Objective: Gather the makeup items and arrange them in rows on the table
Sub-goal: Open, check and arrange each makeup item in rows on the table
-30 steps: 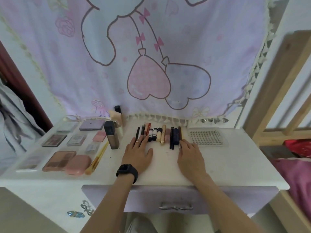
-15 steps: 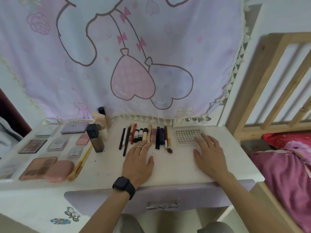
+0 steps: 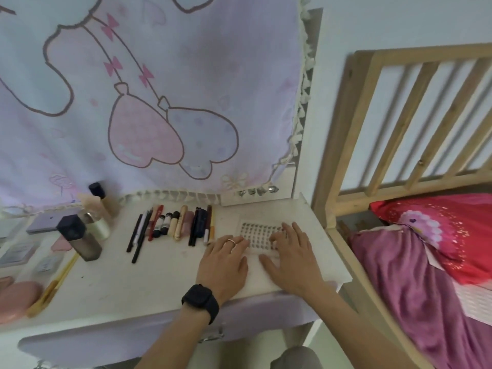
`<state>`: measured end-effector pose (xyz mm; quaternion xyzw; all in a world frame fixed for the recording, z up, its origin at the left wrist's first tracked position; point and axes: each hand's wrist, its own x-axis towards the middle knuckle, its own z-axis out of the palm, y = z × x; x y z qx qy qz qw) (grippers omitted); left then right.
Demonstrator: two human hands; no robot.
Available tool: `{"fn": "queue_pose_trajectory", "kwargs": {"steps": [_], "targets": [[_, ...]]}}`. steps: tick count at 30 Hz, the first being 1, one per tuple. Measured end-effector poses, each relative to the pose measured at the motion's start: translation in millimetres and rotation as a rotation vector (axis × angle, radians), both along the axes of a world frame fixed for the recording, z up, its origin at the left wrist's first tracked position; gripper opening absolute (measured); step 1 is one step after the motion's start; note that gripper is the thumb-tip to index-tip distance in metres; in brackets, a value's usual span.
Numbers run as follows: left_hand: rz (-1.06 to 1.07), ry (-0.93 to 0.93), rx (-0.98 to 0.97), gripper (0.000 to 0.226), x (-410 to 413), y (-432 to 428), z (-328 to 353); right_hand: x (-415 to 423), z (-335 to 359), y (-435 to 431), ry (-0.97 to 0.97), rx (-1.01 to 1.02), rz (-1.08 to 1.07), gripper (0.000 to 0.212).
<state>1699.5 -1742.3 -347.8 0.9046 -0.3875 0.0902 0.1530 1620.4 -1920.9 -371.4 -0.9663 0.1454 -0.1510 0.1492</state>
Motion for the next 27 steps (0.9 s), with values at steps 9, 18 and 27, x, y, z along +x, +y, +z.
{"fn": "queue_pose_trajectory", "kwargs": {"steps": [9, 18, 27], "targets": [[0.007, -0.009, -0.027, 0.044, -5.7, 0.0, -7.6, 5.2, -1.6, -4.5, 0.088, 0.099, -0.015, 0.085], [0.005, 0.241, -0.17, 0.053, -10.3, 12.3, 3.2, -14.4, 16.2, 0.6, 0.098, 0.108, -0.121, 0.097], [-0.074, 1.188, -0.892, 0.102, -10.4, 35.6, 65.1, -42.0, 73.8, 38.3, -0.101, 0.831, 0.018, 0.074]]}}
